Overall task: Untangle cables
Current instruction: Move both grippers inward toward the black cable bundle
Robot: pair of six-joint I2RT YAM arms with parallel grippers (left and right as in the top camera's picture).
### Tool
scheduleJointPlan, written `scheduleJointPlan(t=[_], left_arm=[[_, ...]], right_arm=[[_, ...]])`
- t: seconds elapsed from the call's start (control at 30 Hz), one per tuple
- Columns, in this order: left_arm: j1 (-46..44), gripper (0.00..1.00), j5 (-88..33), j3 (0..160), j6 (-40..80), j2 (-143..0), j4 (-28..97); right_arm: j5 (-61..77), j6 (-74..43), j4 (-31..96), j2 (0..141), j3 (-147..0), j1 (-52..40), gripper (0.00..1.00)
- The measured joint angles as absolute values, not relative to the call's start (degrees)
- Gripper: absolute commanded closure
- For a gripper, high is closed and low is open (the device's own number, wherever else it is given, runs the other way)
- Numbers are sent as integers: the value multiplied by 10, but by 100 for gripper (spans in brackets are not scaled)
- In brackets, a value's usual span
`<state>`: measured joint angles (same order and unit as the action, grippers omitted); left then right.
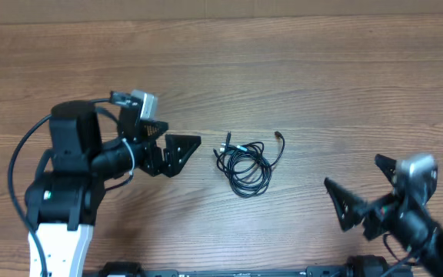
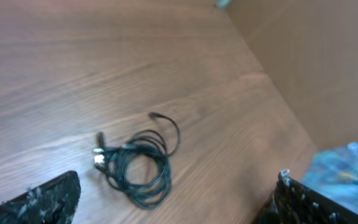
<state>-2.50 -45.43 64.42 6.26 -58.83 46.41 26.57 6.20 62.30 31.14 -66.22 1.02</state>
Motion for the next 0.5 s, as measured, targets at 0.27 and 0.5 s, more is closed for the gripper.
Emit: scheduleJointPlan(t=[0.27,0.5], left_arm=[[-25,0,-468,650,71,-651,526],[-43,1,-322,710,80,-699,669]], right_arm=[[302,72,835,529,-850,11,0],[413,45,864,623,-850,11,0]])
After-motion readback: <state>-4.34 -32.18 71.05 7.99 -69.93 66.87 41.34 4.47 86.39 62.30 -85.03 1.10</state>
